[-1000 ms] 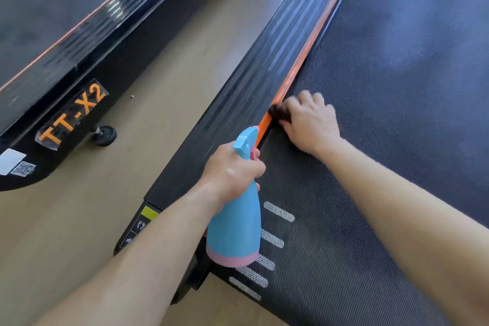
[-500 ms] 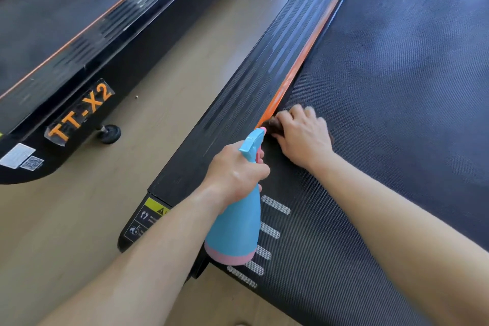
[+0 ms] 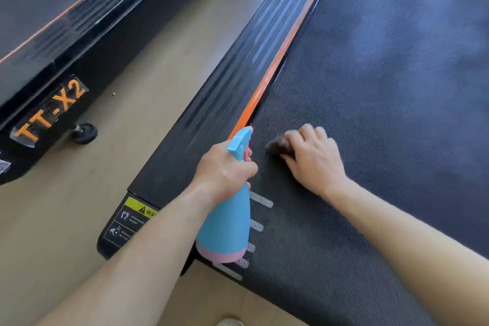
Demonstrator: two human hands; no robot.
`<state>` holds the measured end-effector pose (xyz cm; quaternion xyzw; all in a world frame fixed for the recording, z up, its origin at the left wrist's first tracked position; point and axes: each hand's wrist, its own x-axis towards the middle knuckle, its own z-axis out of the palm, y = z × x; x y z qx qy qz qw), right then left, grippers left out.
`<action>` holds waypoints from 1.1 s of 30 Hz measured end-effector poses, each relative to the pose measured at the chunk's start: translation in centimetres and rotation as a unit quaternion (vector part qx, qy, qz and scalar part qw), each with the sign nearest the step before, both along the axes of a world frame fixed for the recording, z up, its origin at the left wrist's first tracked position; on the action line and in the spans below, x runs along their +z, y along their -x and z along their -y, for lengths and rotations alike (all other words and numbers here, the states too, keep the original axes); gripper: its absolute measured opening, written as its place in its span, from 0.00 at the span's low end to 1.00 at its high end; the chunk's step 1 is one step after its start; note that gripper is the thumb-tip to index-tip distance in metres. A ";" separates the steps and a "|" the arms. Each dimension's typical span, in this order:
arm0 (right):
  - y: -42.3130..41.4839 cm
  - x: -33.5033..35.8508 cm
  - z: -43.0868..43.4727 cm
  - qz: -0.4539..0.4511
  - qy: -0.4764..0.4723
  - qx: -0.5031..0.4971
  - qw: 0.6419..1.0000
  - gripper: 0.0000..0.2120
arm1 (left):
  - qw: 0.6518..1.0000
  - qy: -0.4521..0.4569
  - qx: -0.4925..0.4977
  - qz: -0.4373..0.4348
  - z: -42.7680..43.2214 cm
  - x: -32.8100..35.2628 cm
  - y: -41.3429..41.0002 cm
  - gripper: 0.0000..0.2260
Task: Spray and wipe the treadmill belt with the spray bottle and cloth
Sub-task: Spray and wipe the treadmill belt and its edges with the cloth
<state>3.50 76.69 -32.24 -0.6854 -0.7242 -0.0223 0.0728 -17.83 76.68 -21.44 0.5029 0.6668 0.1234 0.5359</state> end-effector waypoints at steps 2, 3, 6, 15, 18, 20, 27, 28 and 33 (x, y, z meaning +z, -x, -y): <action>-0.1 0.0 1.4 0.003 0.015 0.074 0.997 0.22 | 1.000 0.000 0.009 0.000 -0.3 -0.1 0.0 0.09; -0.4 0.1 0.6 0.006 0.015 0.082 0.996 0.22 | 1.000 -0.001 0.010 -0.001 -0.4 -0.2 -0.1 0.08; -0.5 0.3 -4.7 -0.008 0.003 -0.010 1.000 0.20 | 1.000 0.002 0.010 0.007 -0.6 -0.2 -0.4 0.10; 0.3 0.5 -14.0 -0.046 0.033 -0.139 0.989 0.22 | 0.998 -0.007 0.035 0.053 -0.4 -1.1 0.2 0.24; 0.8 1.1 -14.4 -0.050 0.048 -0.149 0.986 0.22 | 0.997 -0.008 0.047 0.067 0.0 -0.9 0.7 0.20; 1.6 1.1 -12.3 -0.032 0.043 -0.094 0.994 0.22 | 0.996 -0.001 0.056 0.076 0.0 -0.7 1.0 0.20; 1.0 0.7 -11.3 0.012 0.024 0.008 1.000 0.22 | 0.996 0.015 0.073 0.057 -0.8 -0.8 0.8 0.16; 1.0 0.8 -12.6 -0.003 0.031 -0.035 0.999 0.22 | 0.996 0.013 0.075 0.055 -0.8 -0.8 0.7 0.14; 2.6 1.0 -12.4 -0.034 0.047 -0.097 0.994 0.21 | 0.994 0.016 0.085 0.065 -0.4 -0.6 1.1 0.19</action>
